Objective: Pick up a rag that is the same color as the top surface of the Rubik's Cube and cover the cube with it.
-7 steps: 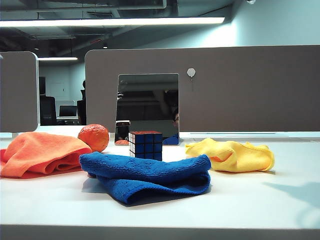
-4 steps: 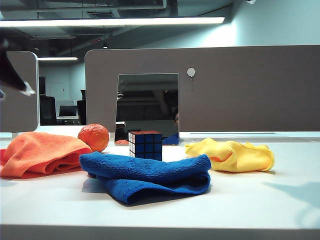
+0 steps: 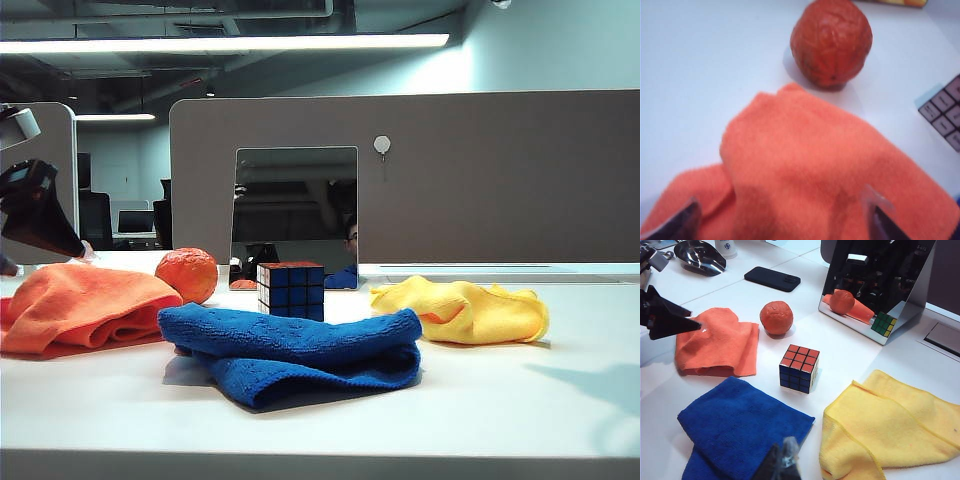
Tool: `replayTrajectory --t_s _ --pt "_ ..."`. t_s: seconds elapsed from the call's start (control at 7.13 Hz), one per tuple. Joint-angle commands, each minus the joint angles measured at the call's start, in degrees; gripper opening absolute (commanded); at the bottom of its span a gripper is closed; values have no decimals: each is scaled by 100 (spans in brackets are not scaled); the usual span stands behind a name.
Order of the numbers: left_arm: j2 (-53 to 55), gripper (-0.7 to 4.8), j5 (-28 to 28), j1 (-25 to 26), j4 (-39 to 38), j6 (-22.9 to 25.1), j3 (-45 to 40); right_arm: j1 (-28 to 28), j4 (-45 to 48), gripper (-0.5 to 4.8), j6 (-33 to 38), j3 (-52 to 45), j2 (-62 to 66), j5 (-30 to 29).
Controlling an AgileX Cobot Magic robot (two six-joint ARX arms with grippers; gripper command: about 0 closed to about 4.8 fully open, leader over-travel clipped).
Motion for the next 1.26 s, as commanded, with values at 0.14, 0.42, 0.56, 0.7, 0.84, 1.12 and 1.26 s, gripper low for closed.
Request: replayTrajectory --t_s 0.14,0.42,0.56,0.7,0.84,1.12,1.26 --pt "468 436 -378 -2 1040 -17 39 4 -168 -5 20 26 7 9" --pt "946 436 -535 -2 1237 -17 55 4 -199 -5 20 26 7 9" --pt "1145 435 -538 -2 1235 -20 83 4 -199 -5 20 26 7 11" --pt "1244 263 -411 -4 1239 -275 107 4 -199 -5 20 26 7 11" --pt "1244 -9 -116 -4 1362 -278 107 4 -199 -5 17 26 7 9" --pt "1231 -6 726 -81 2275 -1029 107 4 -199 -5 17 26 7 9" --pt "1200 -6 852 -234 2680 -1176 107 4 -199 -5 17 26 7 11"
